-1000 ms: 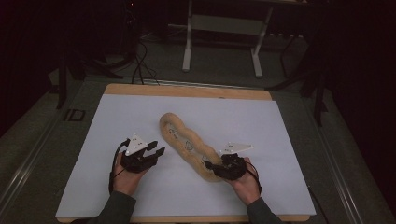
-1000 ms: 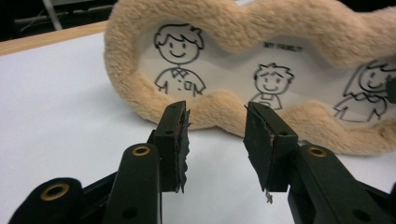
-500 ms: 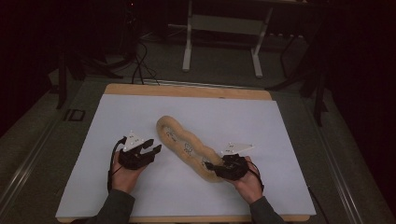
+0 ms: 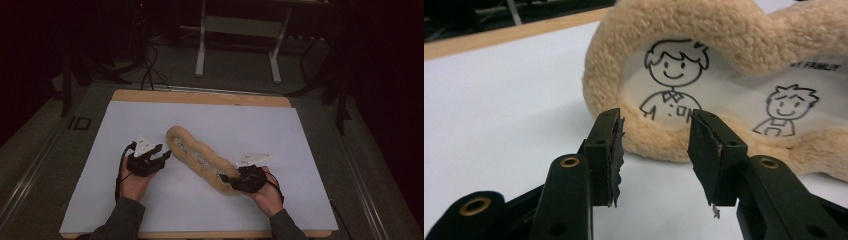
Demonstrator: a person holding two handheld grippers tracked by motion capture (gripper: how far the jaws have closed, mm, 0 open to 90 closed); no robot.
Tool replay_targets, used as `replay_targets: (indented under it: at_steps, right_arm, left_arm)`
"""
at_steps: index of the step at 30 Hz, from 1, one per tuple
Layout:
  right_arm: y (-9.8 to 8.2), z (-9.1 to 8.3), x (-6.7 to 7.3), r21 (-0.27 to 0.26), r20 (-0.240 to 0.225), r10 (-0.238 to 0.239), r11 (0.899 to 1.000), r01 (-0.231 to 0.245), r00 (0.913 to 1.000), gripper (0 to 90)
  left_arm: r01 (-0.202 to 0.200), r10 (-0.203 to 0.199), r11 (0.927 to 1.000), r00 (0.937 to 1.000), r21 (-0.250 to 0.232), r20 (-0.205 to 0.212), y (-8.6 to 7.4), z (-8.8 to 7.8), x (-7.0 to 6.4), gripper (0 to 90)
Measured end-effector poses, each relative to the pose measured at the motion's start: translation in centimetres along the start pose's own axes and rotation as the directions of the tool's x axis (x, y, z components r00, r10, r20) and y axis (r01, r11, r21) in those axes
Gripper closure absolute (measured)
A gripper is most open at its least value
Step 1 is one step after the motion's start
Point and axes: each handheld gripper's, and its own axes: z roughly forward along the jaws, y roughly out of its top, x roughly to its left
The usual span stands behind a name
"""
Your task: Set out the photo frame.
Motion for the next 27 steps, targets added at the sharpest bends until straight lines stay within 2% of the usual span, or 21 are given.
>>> replay_targets:
  at_steps: [3,6,9,13,16,20,22,26,27]
  right_arm:
    - [0.0,0.0,-0.2,-0.002,-0.007,-0.002,1.000,0.002,1.0000,73.4]
    - [-0.1,0.0,-0.4,-0.004,-0.011,0.004,1.000,-0.004,0.9999,73.4]
    - [0.0,0.0,-0.3,0.001,-0.006,-0.010,1.000,0.010,0.9999,73.3]
    - [0.0,0.0,-0.2,0.004,0.000,-0.025,1.000,0.025,0.9997,73.2]
    - [0.0,0.0,-0.3,0.000,-0.003,-0.022,1.000,0.022,0.9998,73.3]
    - [-0.1,0.0,-0.3,-0.001,-0.001,-0.027,1.000,0.027,0.9996,73.2]
    - [-0.1,0.0,-0.2,0.001,0.000,-0.031,1.000,0.031,0.9995,73.1]
    - [-0.1,0.0,-0.3,0.002,0.000,-0.031,1.000,0.031,0.9995,73.1]
    - [-0.1,0.0,-0.2,0.003,0.000,-0.034,0.999,0.034,0.9994,73.0]
  left_arm:
    - [0.020,-0.020,0.9998,0.9998,-0.004,0.007,0.4,0.7,0.6,56.4]
    - [0.007,-0.007,1.0000,0.9999,0.007,-0.014,0.7,1.5,1.1,54.4]
    - [0.002,-0.002,0.9997,0.9996,0.024,-0.027,1.0,2.3,1.6,53.1]
    - [0.029,-0.029,0.9995,0.9996,0.009,0.001,1.2,3.4,2.0,49.9]
    - [0.016,-0.015,0.9994,0.9998,0.030,-0.008,1.5,4.2,1.9,49.9]
    - [0.009,-0.009,0.9998,0.9999,0.020,-0.007,1.7,5.0,2.0,50.0]
    - [0.030,-0.030,0.9995,0.9996,0.013,-0.002,1.6,5.2,2.3,49.9]
    - [0.042,-0.042,0.9990,0.9991,0.013,0.008,1.5,5.3,2.8,52.7]
    - [0.037,-0.037,0.9990,0.9990,0.024,0.025,1.5,5.4,3.0,57.3]
